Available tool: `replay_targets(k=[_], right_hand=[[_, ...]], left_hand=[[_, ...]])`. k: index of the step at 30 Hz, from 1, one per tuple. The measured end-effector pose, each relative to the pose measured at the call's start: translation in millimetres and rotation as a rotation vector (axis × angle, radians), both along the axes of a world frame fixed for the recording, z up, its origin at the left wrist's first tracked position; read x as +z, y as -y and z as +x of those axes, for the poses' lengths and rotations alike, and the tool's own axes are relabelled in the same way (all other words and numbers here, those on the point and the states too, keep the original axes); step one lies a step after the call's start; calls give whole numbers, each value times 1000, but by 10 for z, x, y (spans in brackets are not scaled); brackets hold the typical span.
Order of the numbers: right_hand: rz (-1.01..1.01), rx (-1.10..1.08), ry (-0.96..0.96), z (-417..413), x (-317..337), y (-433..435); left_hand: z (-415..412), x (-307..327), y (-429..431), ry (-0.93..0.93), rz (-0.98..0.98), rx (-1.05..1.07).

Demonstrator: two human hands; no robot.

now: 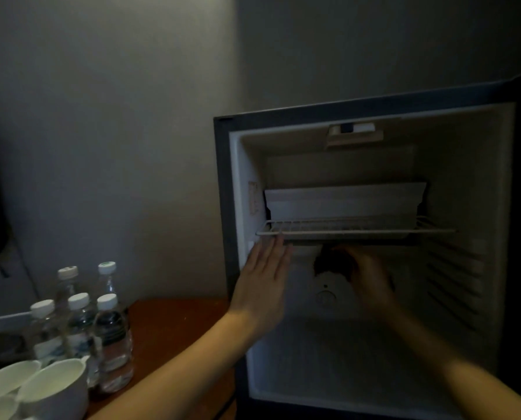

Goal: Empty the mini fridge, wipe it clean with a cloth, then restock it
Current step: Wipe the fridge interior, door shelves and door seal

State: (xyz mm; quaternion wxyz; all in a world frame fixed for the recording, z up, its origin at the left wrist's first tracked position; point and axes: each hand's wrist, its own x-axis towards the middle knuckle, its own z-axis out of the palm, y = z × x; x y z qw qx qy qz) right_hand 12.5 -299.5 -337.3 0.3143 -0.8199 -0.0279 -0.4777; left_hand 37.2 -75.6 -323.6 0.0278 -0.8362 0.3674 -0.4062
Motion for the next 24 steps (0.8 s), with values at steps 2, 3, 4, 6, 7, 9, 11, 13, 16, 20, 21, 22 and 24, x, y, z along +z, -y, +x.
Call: replay_targets(k=[2,3,4,6,7,9,11,13,16,20,21,22,24], right_hand=[[305,121,-98,-76,14,-233],[470,194,-166,-89,38,-362],[608,259,-232,-121,71,-497],[826,374,-210,-198,218,-747],[940,433,-117,-236,329,-876],[1127,533,151,-323,612,-1124],[1168,530,274,-279,814,-1312],[1047,608,159,-117,845,-1563],[624,628,91,157,555,-1907],[483,596,253,435,752,-1876],[461,571,240,517,905,-1804],[452,537,208,612,1064,-1735],[509,483,115,821,1313,-1591]], left_hand=[[27,-19,-202,179,23,-41],[53,-17,-299,206,-52,-113],[93,13,-383,241,-150,-198],[158,172,-502,231,-330,-327],[156,302,-522,189,-402,-358],[199,536,-511,122,-528,-401],[261,719,-470,52,-648,-448],[368,831,-419,41,-714,-502],[507,839,-373,90,-746,-559],[575,770,-248,150,-803,-569],[570,759,-225,149,-821,-580],[565,748,-211,141,-837,-615],[550,732,-199,140,-850,-680]])
